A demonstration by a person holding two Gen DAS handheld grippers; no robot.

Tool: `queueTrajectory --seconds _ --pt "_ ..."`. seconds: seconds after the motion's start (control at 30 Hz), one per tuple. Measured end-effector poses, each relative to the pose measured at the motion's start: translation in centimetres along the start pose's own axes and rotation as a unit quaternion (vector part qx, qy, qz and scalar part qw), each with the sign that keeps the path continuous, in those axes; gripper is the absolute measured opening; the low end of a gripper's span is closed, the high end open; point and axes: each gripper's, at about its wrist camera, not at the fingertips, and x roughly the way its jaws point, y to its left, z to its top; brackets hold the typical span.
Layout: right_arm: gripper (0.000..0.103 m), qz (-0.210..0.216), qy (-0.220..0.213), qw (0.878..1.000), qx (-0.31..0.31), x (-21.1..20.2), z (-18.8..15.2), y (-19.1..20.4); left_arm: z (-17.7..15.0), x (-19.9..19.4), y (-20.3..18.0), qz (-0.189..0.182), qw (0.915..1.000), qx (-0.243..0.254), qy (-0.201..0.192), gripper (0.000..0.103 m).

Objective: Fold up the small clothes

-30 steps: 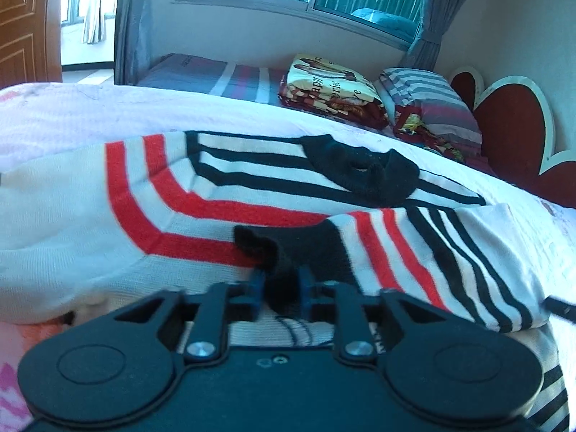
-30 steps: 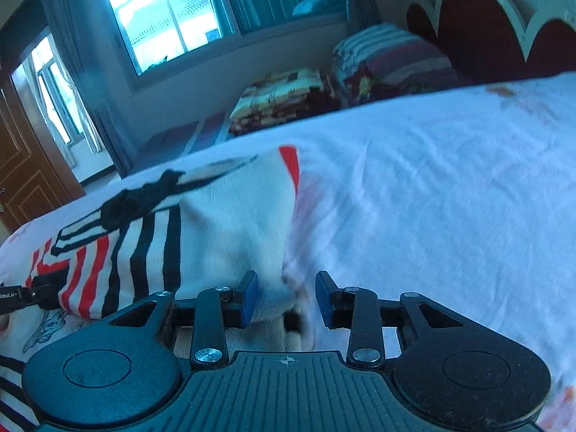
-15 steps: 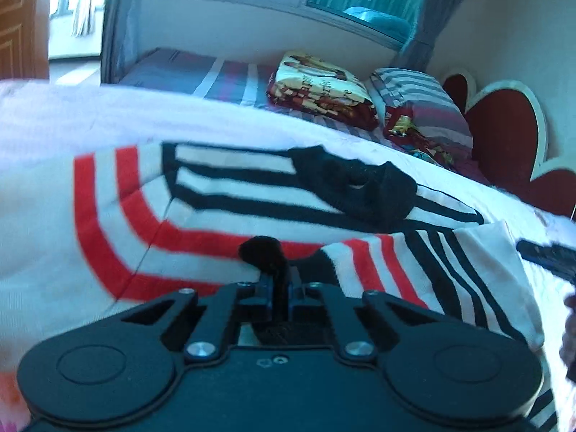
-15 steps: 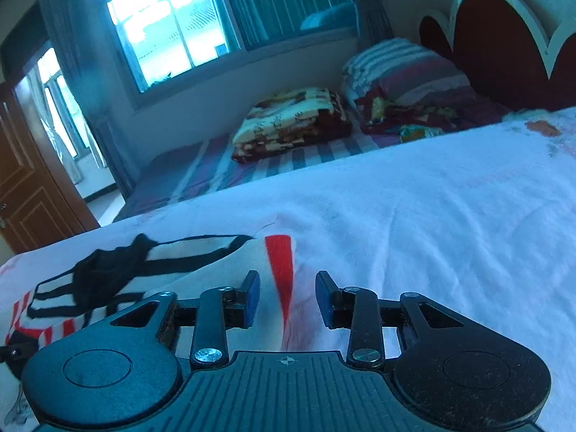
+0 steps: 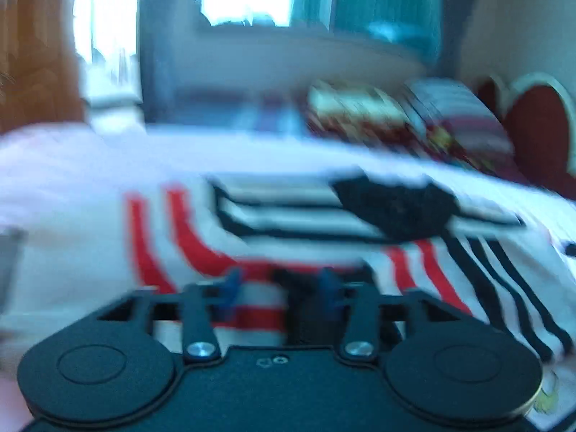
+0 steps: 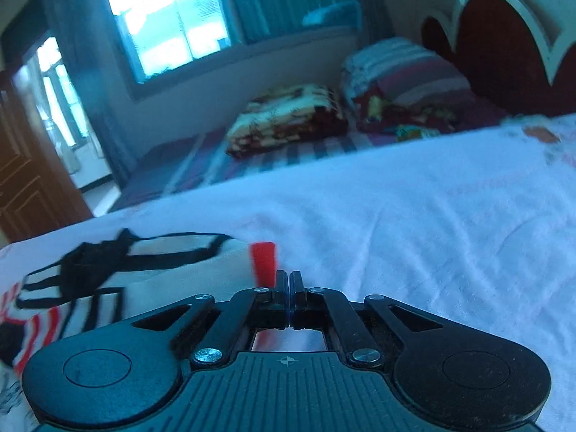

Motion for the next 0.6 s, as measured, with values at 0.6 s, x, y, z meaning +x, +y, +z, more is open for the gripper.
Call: queueTrajectory --seconds 0.6 --pt "0.0 0.03 0.014 0.99 -0.138 -3.8 -5.6 7.7 -2.2 -0.3 -10.0 -0.092 0.9924 0.078 0.022 0.056"
